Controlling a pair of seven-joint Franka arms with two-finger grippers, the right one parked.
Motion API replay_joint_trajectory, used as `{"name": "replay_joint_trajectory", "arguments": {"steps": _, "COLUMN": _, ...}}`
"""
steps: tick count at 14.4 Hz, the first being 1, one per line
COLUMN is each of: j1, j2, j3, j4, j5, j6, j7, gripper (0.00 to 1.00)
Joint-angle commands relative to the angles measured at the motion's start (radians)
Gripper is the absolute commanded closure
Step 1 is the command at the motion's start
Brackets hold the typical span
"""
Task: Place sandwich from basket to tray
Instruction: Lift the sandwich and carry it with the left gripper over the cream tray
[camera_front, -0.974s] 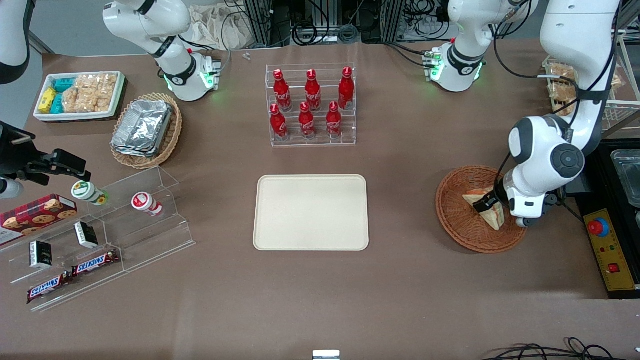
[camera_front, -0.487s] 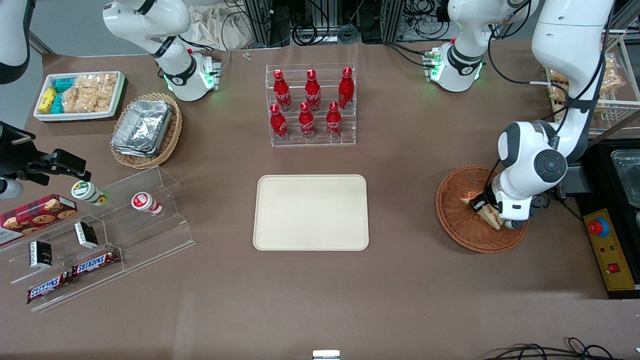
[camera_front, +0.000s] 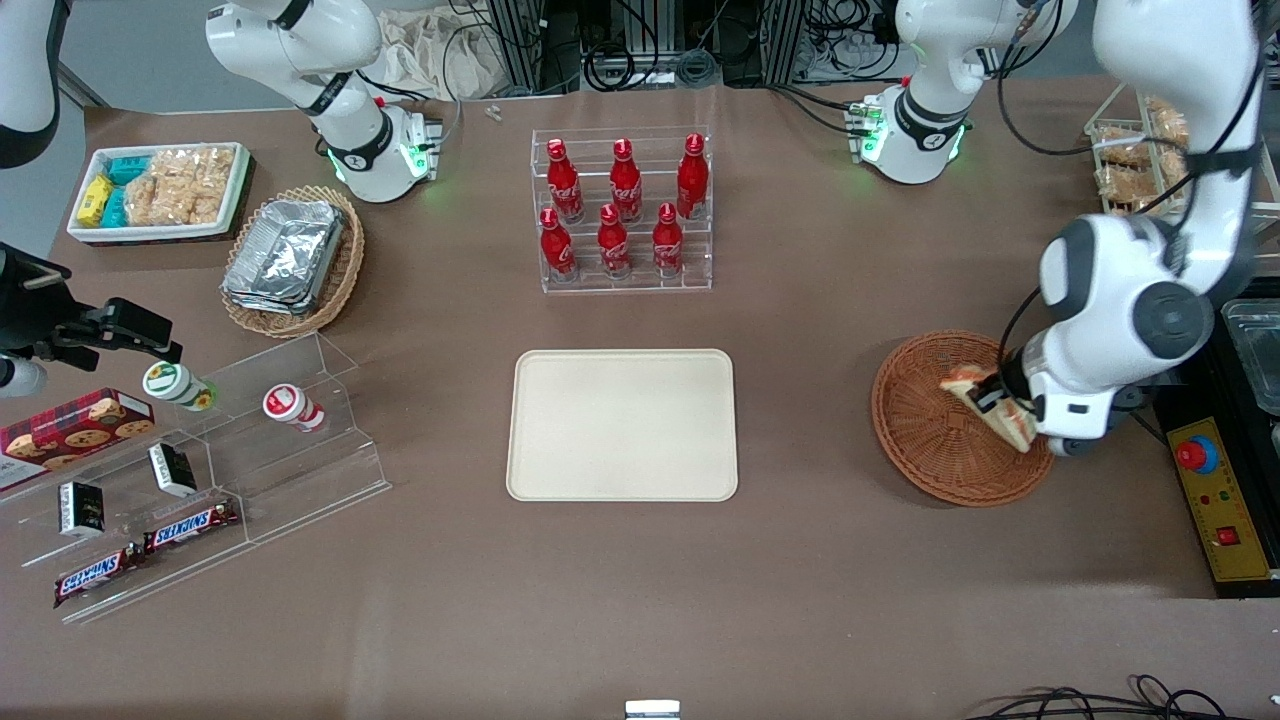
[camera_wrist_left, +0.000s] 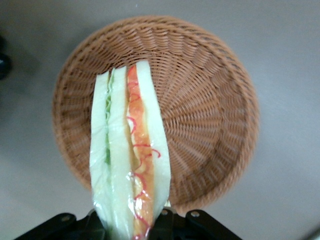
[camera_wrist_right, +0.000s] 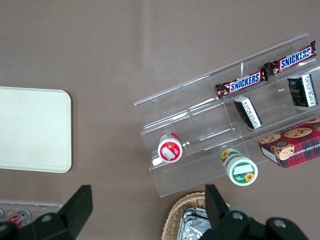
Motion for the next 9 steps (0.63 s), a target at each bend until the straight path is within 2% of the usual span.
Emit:
{"name": "replay_joint_trajectory", "arguments": {"steps": 1, "j1": -0.015, "j2": 0.001, "j3": -0.057, "j4": 0.167, "j5": -0.003, "j6": -0.196, "j7": 0.032, "gripper": 1.0}}
{"name": "replay_joint_trajectory", "arguments": {"steps": 4, "j1": -0.018, "j2": -0.001, "j3": -0.149, "j4": 0.201, "j5": -0.049, "j6": -0.238, "j7": 0.088, "gripper": 1.0}}
{"name": "replay_joint_trajectory", "arguments": {"steps": 5, "j1": -0.018, "j2": 0.004, "j3": -0.207, "j4": 0.202, "j5": -0.046, "j6": -0.229, "j7": 0.095, "gripper": 1.0}}
{"name": "replay_joint_trajectory", "arguments": {"steps": 9, "j1": -0.033, "j2": 0.105, "j3": -0.356, "j4": 0.237, "j5": -0.049, "j6": -0.082, "j7": 0.157, "gripper": 1.0}}
